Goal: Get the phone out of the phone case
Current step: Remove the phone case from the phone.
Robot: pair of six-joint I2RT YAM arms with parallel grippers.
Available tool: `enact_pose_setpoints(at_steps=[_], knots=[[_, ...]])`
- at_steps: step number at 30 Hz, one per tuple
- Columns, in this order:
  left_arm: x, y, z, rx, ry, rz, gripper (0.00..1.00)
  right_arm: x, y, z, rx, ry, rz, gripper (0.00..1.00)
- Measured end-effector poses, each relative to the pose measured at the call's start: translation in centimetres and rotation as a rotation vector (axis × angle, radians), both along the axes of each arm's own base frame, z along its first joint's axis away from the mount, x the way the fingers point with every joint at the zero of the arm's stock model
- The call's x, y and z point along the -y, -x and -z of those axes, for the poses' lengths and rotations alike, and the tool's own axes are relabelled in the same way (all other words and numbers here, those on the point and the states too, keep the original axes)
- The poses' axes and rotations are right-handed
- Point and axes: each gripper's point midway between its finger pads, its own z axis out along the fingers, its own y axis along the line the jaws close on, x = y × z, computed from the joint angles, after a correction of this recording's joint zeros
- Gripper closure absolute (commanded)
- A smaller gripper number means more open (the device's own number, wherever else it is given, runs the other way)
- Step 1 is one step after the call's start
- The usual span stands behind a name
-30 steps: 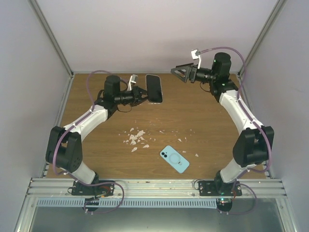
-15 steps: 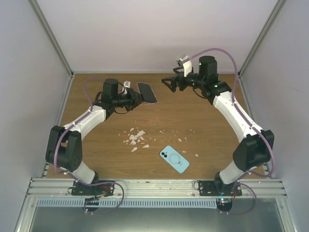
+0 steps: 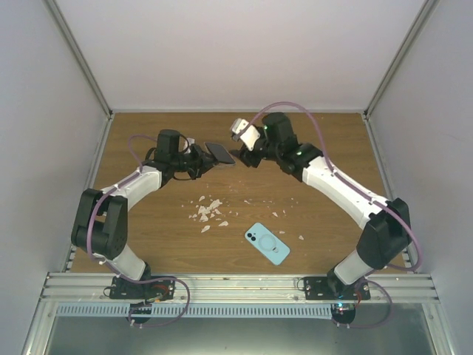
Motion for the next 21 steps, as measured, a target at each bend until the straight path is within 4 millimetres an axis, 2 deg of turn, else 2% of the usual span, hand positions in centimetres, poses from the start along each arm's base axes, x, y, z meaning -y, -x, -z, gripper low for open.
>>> enact_pose_setpoints(at_steps=[4, 8, 15, 21], knots=[[0.0, 0.0, -0.1, -0.011, 0.01, -0.007, 1.0, -1.5, 1.6, 1.9, 0.028, 0.077, -0.037, 0.38], [0.1, 0.0, 0.0, -0.03, 0.021, -0.01, 1.0, -2.5, 2.5, 2.8, 0.071, 0.125, -0.058, 0.41], [-0.1, 0.4, 1.1, -0.095, 0.04, -0.025, 1.0, -3.3, 2.7, 2.5, 0.145, 0.167, -0.057, 0.45], [-0.1, 0.6, 1.6, -0.129, 0.05, -0.03, 1.0, -4.2, 2.5, 3.9, 0.159, 0.206, -0.075, 0.47]])
